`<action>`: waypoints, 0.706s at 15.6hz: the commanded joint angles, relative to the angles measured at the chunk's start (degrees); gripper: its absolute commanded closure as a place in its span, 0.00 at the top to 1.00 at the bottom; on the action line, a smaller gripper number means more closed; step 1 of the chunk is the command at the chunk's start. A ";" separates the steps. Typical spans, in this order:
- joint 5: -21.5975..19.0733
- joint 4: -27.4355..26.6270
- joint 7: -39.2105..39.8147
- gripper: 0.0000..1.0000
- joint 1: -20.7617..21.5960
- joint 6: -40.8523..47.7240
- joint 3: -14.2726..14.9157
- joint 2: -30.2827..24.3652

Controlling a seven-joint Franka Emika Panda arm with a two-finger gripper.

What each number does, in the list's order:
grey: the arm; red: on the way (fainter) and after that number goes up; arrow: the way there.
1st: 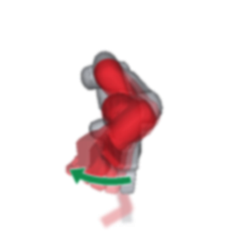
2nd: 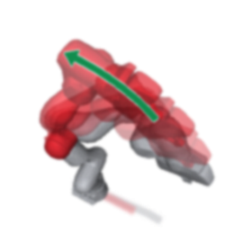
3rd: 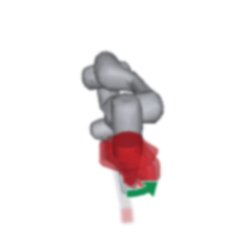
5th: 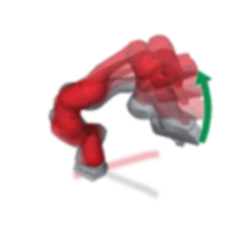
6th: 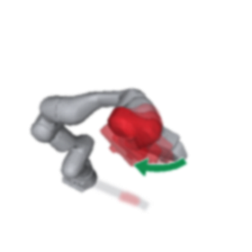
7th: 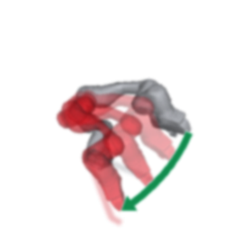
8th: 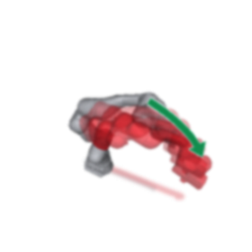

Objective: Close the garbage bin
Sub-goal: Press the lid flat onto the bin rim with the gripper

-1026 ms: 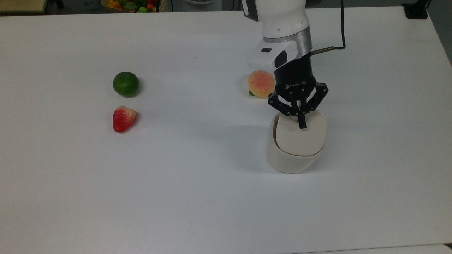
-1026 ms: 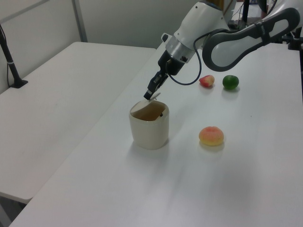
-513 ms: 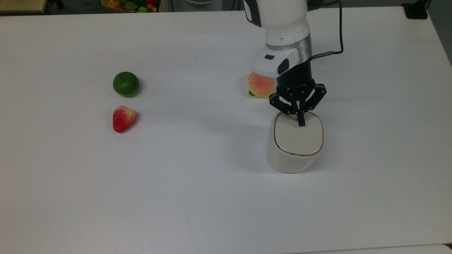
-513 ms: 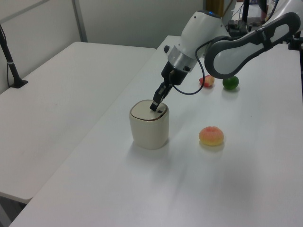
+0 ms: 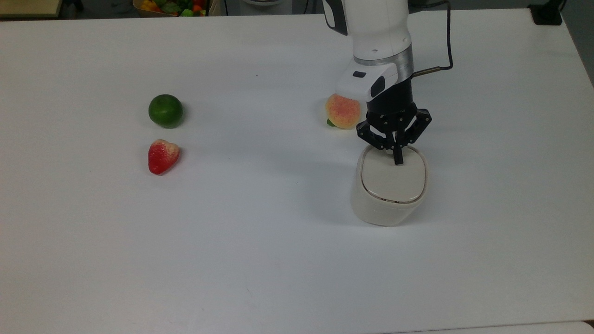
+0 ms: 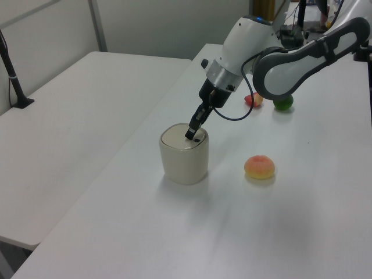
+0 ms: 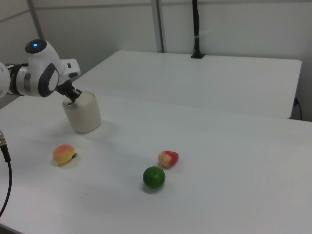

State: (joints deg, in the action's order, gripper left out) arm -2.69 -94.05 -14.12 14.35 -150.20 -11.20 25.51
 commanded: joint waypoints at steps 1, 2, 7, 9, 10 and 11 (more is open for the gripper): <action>1.37 -2.63 -1.09 0.00 -0.20 0.96 -0.49 -0.55; 1.46 -2.63 -1.00 0.00 -0.20 1.05 -0.49 -0.55; 1.90 -2.90 -1.35 0.00 -0.63 1.14 -0.49 -1.51; 1.81 -2.55 -1.35 0.00 -0.81 2.27 -0.49 -2.22; 1.73 -2.46 -1.44 0.00 -1.07 3.24 -0.49 -2.57; 1.64 -2.37 -1.53 0.00 -1.34 4.03 -0.49 -3.27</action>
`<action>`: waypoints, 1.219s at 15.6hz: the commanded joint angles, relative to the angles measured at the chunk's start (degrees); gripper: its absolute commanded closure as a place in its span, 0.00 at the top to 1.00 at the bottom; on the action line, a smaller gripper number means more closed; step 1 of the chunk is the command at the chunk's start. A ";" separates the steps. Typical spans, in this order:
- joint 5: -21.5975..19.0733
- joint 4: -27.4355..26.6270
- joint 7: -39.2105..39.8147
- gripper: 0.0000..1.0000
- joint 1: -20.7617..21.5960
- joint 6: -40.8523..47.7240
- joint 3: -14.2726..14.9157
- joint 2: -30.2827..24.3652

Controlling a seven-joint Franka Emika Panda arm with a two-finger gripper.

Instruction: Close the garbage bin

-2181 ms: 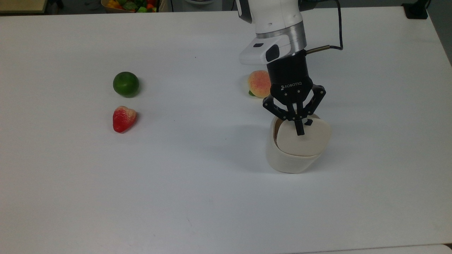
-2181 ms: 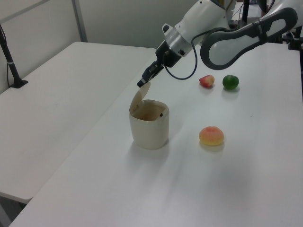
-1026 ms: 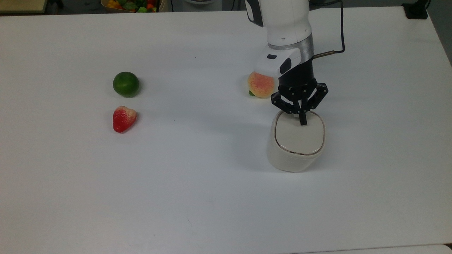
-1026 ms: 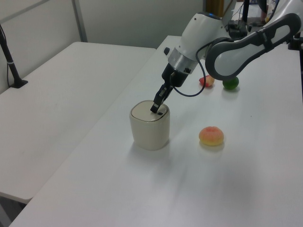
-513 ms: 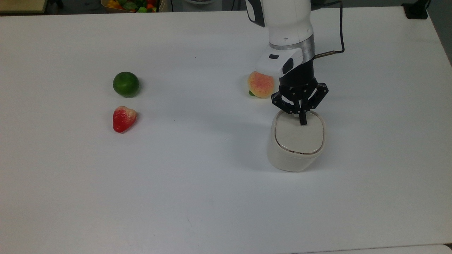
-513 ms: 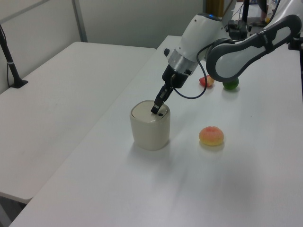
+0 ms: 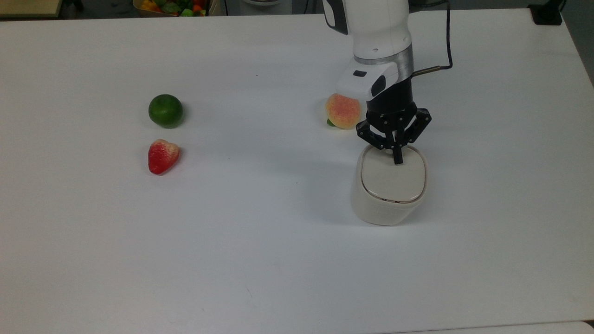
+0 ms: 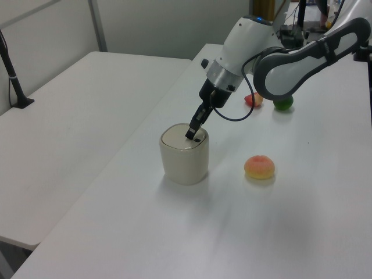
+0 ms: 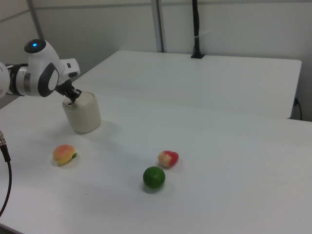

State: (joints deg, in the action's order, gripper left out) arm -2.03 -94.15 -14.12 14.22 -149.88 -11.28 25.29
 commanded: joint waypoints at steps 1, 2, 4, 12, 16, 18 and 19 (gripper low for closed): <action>0.80 -2.26 -1.52 0.00 -1.21 4.59 -0.41 -3.58; 0.54 -2.26 -1.52 0.00 -1.39 5.91 -0.41 -4.54; 0.36 -2.26 -1.61 0.00 -2.44 10.20 -0.41 -7.00; -2.45 -1.30 -1.00 1.00 -5.43 33.32 0.20 -18.42; -2.63 -1.21 -0.91 1.00 -6.66 42.55 1.86 -23.96; -2.81 -1.21 -0.30 1.00 -6.40 47.11 3.80 -26.51; -2.81 -1.21 0.23 1.00 -6.40 49.40 4.59 -27.39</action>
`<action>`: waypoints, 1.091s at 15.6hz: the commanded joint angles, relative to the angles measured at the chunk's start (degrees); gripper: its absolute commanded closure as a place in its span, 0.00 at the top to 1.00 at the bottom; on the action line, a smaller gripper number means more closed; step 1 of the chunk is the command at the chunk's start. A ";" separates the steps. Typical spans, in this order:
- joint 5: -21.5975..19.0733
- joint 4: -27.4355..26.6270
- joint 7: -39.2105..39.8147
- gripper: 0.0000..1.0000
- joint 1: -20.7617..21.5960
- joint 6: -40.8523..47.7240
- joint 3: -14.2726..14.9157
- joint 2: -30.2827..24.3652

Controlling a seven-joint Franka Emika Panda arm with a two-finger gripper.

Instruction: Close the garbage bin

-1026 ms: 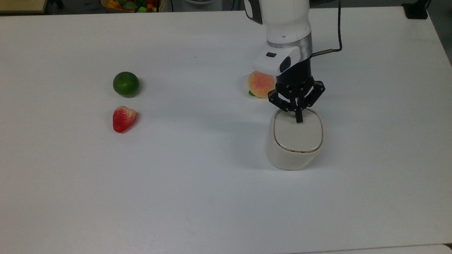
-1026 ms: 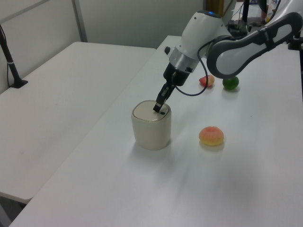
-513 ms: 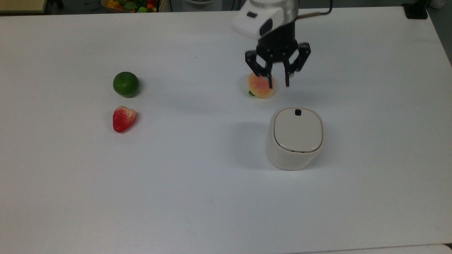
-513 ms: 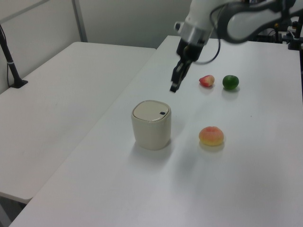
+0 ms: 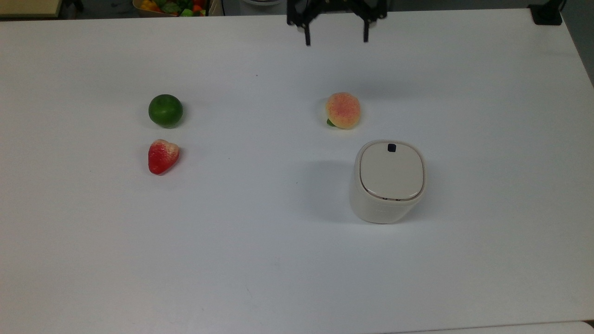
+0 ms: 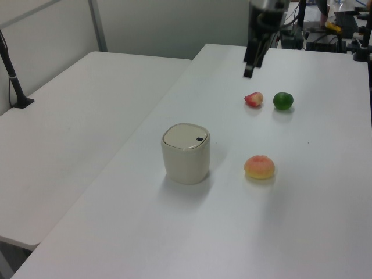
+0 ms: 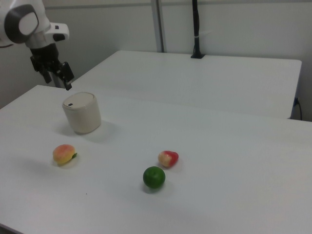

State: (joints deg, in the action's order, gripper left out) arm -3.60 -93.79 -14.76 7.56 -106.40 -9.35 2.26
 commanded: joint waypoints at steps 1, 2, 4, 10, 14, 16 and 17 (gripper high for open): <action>-1.24 -1.57 1.13 1.00 0.35 7.51 3.45 -5.15; -1.15 -1.57 0.96 1.00 0.43 8.57 4.68 -5.51; -1.15 -1.57 1.13 1.00 0.61 11.11 7.23 -6.39; -1.15 -0.87 11.13 1.00 0.79 11.48 12.95 -6.57; -0.71 -0.87 15.81 1.00 0.26 10.95 12.95 -6.04; -0.36 -0.87 16.07 1.00 0.26 10.69 12.86 -5.78; -0.27 -0.87 16.16 1.00 0.26 9.91 12.86 -5.78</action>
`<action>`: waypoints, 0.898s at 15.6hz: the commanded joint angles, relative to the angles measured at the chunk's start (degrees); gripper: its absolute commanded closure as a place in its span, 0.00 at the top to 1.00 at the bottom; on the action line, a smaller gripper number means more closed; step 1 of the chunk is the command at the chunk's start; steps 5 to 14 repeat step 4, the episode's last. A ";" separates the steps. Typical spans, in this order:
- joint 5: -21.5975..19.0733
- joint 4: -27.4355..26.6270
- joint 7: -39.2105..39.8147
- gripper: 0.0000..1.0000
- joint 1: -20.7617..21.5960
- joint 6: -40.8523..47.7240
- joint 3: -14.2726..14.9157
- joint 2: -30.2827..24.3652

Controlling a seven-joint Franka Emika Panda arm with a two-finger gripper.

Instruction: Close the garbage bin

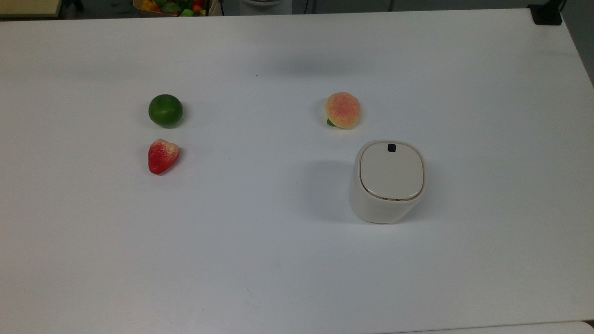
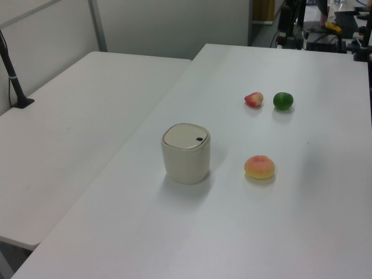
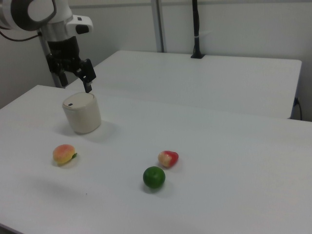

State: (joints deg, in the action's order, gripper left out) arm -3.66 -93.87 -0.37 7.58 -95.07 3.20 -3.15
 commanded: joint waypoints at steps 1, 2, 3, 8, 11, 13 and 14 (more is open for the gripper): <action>-0.29 -0.87 1.60 1.00 0.24 -2.04 0.14 -0.37; -0.21 -0.88 1.42 1.00 0.24 -2.22 0.14 -0.28; -0.21 -0.88 1.42 1.00 0.24 -2.23 0.14 -0.19; -0.29 -0.88 1.42 1.00 0.24 -2.23 0.14 -0.19; -0.29 -0.88 1.42 1.00 0.24 -2.23 0.14 -0.19; -0.29 -0.88 1.42 1.00 0.24 -2.23 0.14 -0.19; -0.29 -0.88 1.42 1.00 0.24 -2.23 0.14 -0.19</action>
